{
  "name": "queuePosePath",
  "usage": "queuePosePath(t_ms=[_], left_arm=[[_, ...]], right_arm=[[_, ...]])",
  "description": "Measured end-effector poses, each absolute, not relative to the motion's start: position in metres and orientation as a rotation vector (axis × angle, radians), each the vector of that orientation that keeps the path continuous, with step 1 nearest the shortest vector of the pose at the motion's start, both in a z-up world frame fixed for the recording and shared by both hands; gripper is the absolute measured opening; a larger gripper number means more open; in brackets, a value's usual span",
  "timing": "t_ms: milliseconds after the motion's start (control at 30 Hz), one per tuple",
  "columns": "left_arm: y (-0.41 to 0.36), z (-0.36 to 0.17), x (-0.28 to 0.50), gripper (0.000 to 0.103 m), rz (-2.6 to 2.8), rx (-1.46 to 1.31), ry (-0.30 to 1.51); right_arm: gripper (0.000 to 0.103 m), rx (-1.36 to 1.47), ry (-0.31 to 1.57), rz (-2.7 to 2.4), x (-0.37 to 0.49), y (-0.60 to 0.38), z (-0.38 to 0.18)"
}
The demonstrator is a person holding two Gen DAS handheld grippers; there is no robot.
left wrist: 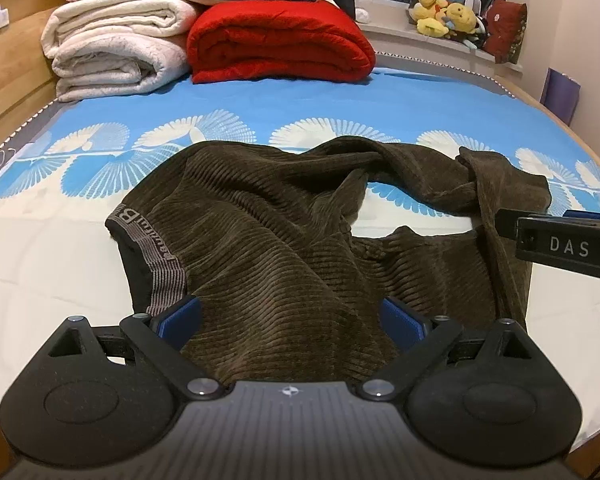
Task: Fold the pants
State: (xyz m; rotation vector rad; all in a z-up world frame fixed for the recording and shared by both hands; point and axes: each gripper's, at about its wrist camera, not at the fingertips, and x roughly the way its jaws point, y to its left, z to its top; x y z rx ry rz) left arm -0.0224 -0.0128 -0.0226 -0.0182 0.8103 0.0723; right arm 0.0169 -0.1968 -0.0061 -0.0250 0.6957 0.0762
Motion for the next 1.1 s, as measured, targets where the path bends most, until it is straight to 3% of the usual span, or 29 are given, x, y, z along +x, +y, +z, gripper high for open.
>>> queuePosePath(t_ms=[1100], left_arm=[[-0.0050, -0.0238, -0.0231, 0.098, 0.082, -0.018, 0.815]], right_arm=[[0.078, -0.036, 0.692, 0.079, 0.0178, -0.1909, -0.0074]])
